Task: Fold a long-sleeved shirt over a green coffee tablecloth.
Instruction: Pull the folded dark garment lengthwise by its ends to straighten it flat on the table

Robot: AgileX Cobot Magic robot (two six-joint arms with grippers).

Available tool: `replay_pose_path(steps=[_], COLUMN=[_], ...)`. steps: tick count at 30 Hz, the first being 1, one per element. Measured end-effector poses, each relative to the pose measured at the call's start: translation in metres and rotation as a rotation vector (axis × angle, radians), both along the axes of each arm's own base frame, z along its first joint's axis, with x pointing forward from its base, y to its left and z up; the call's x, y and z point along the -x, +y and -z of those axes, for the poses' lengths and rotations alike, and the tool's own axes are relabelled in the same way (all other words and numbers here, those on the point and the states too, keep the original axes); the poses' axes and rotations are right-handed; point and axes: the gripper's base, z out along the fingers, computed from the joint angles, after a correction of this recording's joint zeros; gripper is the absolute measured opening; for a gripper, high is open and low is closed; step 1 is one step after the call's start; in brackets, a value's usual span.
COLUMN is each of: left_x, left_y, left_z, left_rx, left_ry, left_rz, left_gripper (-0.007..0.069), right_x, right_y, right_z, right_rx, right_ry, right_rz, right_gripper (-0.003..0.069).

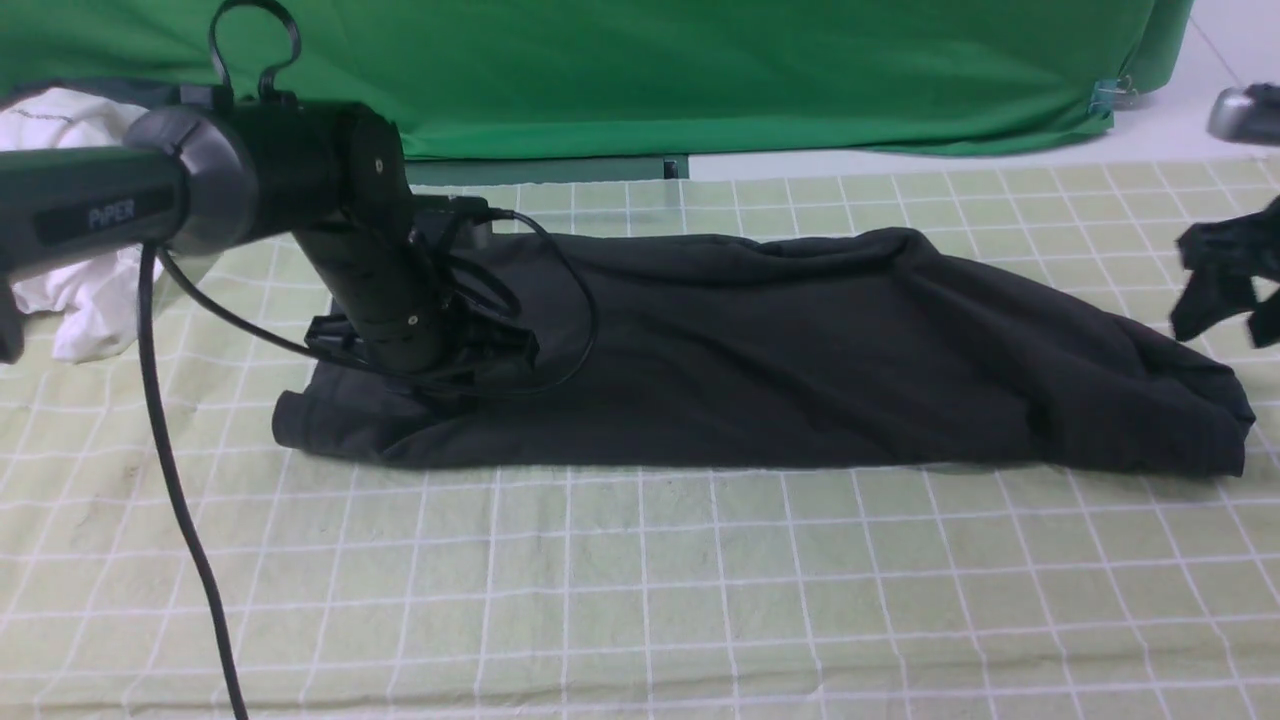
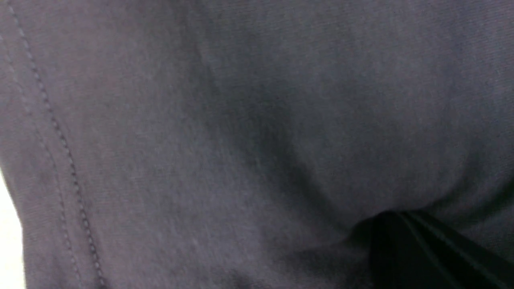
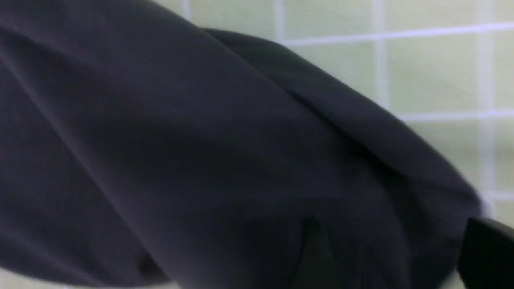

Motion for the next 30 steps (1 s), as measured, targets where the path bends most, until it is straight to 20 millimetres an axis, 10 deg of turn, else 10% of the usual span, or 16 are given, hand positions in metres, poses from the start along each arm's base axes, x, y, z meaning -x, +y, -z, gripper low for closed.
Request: replay_pose_path(steps=[11, 15, 19, 30], left_x=[0.000, 0.000, 0.000, 0.000], left_y=[0.000, 0.000, 0.000, 0.000], left_z=[0.001, 0.001, 0.001, 0.001], left_rx=[0.000, 0.001, 0.001, 0.000], left_ry=[-0.005, -0.006, -0.007, -0.007], left_rz=[-0.001, -0.001, -0.001, 0.001], left_gripper=[0.0011, 0.0011, 0.0011, 0.0011], right_x=[-0.019, -0.018, -0.017, -0.026], right_y=[-0.001, 0.000, 0.000, -0.021], right_z=[0.044, 0.047, 0.048, 0.010], right_rx=[-0.027, -0.025, -0.026, 0.097], right_ry=[0.100, 0.116, 0.125, 0.024], right_rz=[-0.021, -0.062, -0.092, -0.113], right_gripper=[0.0423, 0.0254, 0.0043, 0.0032])
